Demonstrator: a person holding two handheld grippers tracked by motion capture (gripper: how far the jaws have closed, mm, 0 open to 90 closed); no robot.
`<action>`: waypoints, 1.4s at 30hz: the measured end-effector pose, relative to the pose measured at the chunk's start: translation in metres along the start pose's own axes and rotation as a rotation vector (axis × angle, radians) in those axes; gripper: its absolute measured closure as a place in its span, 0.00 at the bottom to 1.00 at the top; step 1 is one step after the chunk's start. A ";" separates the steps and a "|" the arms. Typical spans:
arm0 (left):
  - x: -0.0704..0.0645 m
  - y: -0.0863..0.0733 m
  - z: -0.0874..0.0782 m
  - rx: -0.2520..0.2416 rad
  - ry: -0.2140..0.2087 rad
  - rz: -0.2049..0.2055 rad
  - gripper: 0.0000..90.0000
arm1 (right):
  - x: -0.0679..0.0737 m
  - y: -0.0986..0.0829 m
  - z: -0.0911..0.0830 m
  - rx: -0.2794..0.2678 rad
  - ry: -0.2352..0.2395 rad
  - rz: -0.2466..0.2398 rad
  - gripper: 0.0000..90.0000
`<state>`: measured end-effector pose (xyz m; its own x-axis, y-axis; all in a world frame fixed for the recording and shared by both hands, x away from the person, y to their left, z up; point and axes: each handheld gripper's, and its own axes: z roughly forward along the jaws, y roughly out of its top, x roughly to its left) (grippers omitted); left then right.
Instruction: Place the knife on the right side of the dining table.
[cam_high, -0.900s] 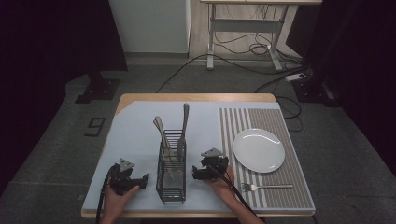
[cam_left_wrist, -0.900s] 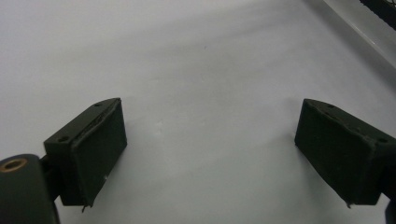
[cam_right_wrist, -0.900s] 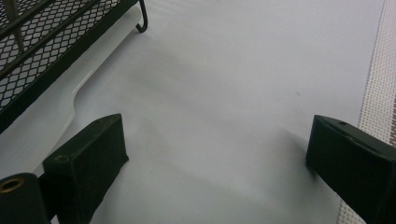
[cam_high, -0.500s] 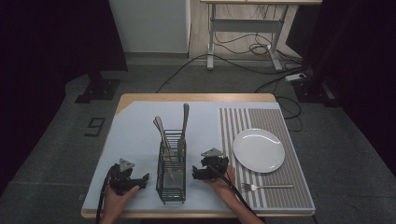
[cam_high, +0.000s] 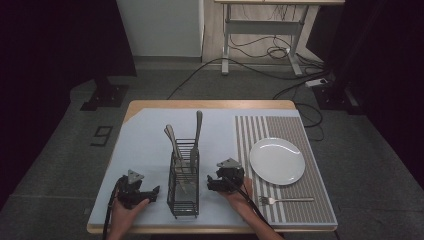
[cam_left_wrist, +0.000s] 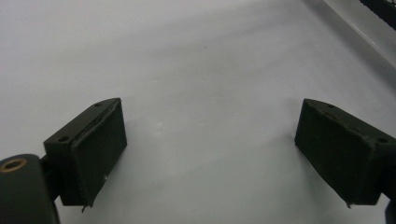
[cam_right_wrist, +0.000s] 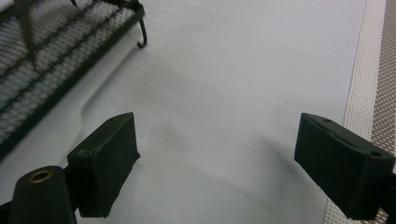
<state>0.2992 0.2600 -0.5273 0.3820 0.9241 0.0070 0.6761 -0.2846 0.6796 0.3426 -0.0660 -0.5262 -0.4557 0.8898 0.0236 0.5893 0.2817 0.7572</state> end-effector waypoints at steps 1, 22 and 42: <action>0.000 0.000 0.000 0.000 0.000 0.000 0.09 | -0.001 0.001 -0.002 -0.004 0.008 0.007 0.14; 0.000 0.000 0.000 0.000 0.000 0.000 0.09 | -0.018 0.029 -0.049 -0.148 0.146 0.078 0.16; 0.000 0.000 0.000 -0.002 0.000 -0.002 0.09 | -0.019 0.051 -0.052 -0.197 0.198 0.071 0.22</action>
<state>0.2990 0.2599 -0.5274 0.3808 0.9247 0.0062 0.6753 -0.2826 0.6813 0.3461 -0.0869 -0.4542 -0.5507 0.8121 0.1929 0.4919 0.1291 0.8610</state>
